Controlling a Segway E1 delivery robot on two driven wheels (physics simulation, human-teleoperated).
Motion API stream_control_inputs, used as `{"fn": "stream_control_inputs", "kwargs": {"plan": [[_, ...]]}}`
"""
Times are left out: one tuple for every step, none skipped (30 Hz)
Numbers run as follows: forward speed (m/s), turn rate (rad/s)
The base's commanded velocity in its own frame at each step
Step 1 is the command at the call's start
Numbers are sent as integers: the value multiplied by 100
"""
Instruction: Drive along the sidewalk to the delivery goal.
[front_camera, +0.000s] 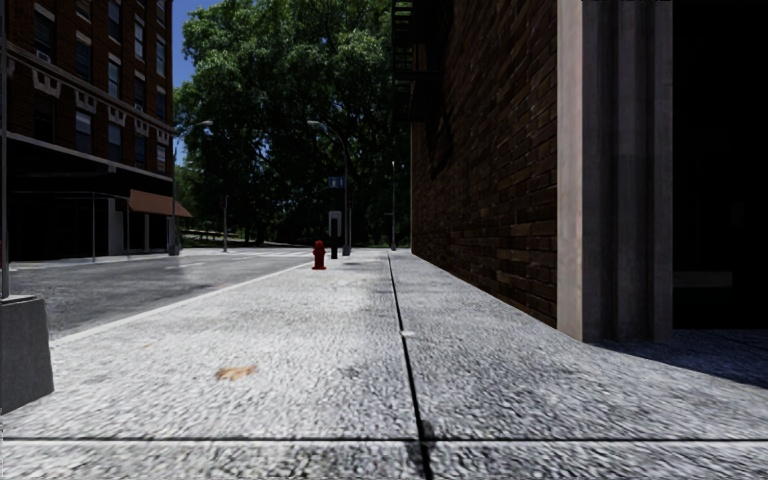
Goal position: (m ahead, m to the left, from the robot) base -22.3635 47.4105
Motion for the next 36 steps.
{"fn": "stream_control_inputs", "kwargs": {"plan": [[200,0],[200,0],[200,0],[200,0],[200,0],[200,0],[200,0],[200,0],[200,0],[200,0],[200,0],[200,0],[200,0],[200,0],[200,0],[200,0],[200,0],[200,0],[200,0],[200,0],[200,0],[200,0],[200,0],[200,0],[200,0],[200,0],[200,0],[200,0],[200,0],[200,0],[200,0],[200,0],[200,0],[200,0],[200,0],[200,0]]}}
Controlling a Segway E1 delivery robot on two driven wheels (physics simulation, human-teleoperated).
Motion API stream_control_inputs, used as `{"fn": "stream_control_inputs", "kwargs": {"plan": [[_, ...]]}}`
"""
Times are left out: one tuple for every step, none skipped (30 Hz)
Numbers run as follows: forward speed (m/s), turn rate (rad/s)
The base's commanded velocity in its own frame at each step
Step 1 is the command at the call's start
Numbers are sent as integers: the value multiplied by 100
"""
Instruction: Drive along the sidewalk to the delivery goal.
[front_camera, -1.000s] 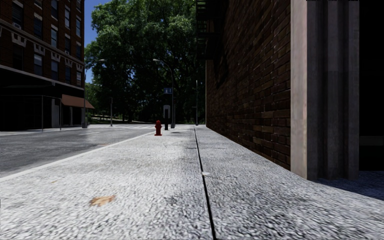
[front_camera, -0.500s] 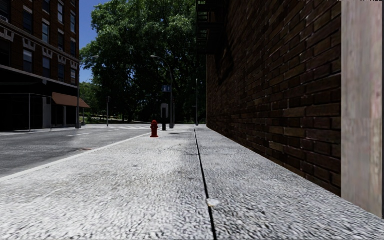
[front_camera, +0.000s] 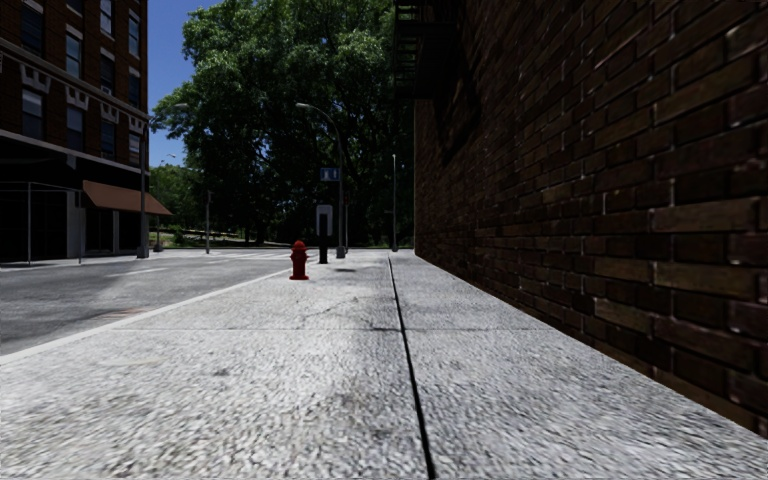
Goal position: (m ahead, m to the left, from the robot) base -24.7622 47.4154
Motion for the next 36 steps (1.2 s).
{"fn": "stream_control_inputs", "kwargs": {"plan": [[200,0],[200,0],[200,0],[200,0],[200,0],[200,0],[200,0],[200,0],[200,0],[200,0],[200,0],[200,0],[200,0],[200,0],[200,0],[200,0],[200,0],[200,0],[200,0],[200,0],[200,0],[200,0],[200,0],[200,0],[200,0],[200,0],[200,0],[200,0],[200,0],[200,0],[200,0],[200,0],[200,0],[200,0],[200,0],[200,0]]}}
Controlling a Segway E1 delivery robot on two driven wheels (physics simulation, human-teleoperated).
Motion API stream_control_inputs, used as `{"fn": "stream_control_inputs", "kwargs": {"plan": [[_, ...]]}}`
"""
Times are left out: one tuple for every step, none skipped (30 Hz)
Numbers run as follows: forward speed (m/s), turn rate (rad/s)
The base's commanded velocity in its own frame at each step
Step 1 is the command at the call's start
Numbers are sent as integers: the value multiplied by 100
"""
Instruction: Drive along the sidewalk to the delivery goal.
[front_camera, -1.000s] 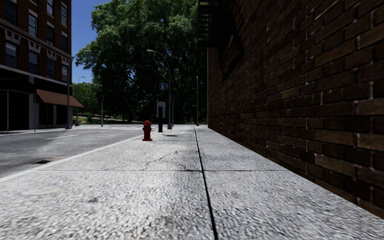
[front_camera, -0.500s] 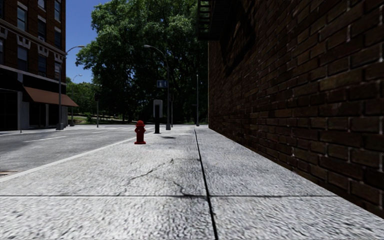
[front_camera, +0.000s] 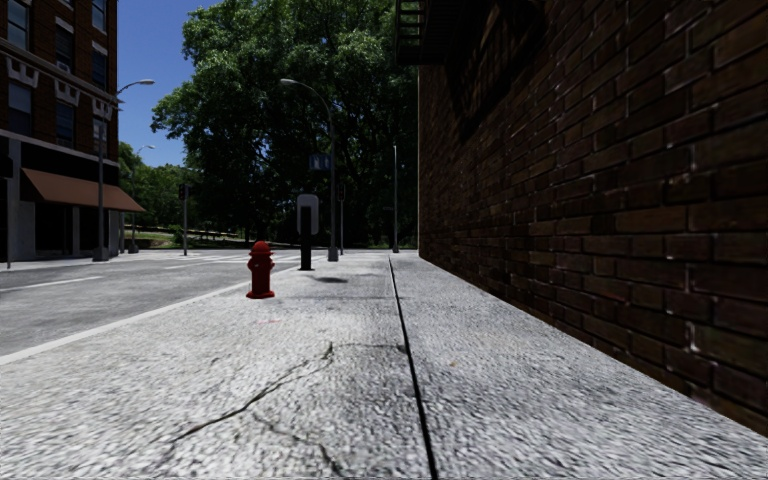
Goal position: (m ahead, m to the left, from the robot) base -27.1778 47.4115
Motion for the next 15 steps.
{"fn": "stream_control_inputs", "kwargs": {"plan": [[200,0],[200,0],[200,0],[200,0],[200,0],[200,0],[200,0],[200,0],[200,0],[200,0],[200,0],[200,0],[200,0],[200,0],[200,0]]}}
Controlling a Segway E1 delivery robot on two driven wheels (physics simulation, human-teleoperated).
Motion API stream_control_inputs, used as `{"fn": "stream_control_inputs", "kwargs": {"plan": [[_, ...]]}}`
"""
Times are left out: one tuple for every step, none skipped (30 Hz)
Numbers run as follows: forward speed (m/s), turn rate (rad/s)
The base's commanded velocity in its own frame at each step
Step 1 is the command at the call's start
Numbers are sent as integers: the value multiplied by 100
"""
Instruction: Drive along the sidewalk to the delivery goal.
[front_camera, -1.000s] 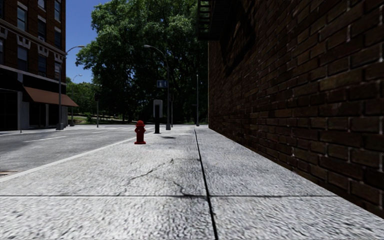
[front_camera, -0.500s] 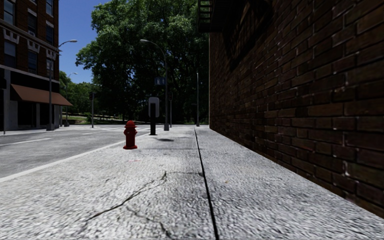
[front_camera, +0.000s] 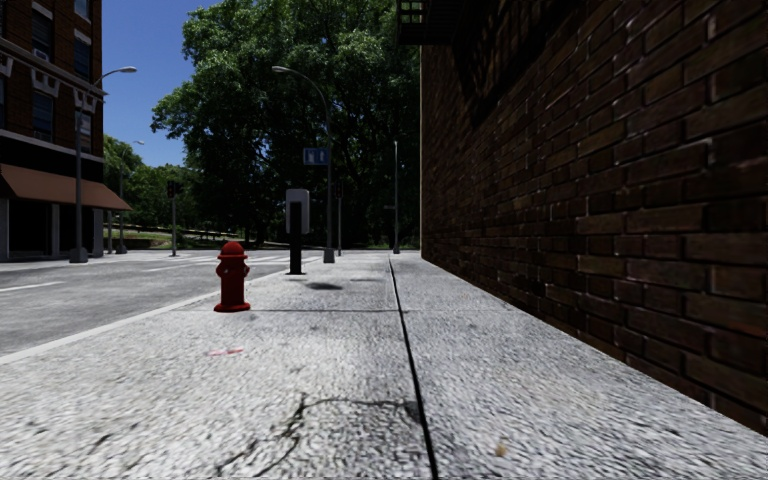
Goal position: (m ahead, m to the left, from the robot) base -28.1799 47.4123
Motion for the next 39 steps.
{"fn": "stream_control_inputs", "kwargs": {"plan": [[200,0],[200,0],[200,0],[200,0],[200,0],[200,0],[200,0],[200,0],[200,0],[200,0],[200,0],[200,0],[200,0],[200,0],[200,0],[200,0],[200,0],[200,0],[200,0],[200,0],[200,0],[200,0],[200,0],[200,0],[200,0],[200,0],[200,0],[200,0],[200,0],[200,0],[200,0],[200,0],[200,0],[200,0],[200,0],[200,0],[200,0],[200,0],[200,0]]}}
